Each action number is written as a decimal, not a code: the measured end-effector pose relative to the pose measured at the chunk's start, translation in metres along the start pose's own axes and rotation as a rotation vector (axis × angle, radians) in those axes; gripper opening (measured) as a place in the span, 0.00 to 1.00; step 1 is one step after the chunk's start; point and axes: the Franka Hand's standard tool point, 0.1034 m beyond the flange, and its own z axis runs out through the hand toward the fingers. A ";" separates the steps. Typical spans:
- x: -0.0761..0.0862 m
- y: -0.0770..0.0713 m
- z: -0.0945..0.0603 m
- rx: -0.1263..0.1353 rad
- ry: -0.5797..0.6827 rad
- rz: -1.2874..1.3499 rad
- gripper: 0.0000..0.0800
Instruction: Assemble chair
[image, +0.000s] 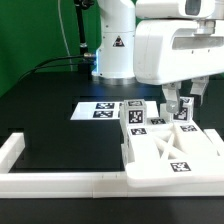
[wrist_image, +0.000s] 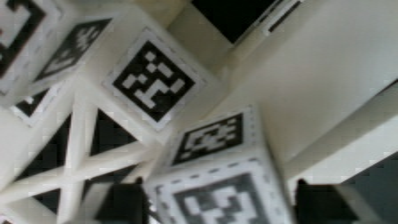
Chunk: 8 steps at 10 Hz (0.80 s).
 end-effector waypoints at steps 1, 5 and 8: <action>0.001 0.000 -0.001 -0.001 0.002 0.109 0.35; 0.000 0.001 -0.001 -0.002 0.003 0.407 0.36; 0.000 0.001 -0.001 0.000 0.003 0.655 0.36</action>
Offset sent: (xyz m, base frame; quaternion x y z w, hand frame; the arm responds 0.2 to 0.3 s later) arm 0.0000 0.0000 0.0000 0.0000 0.0000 0.1296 0.9916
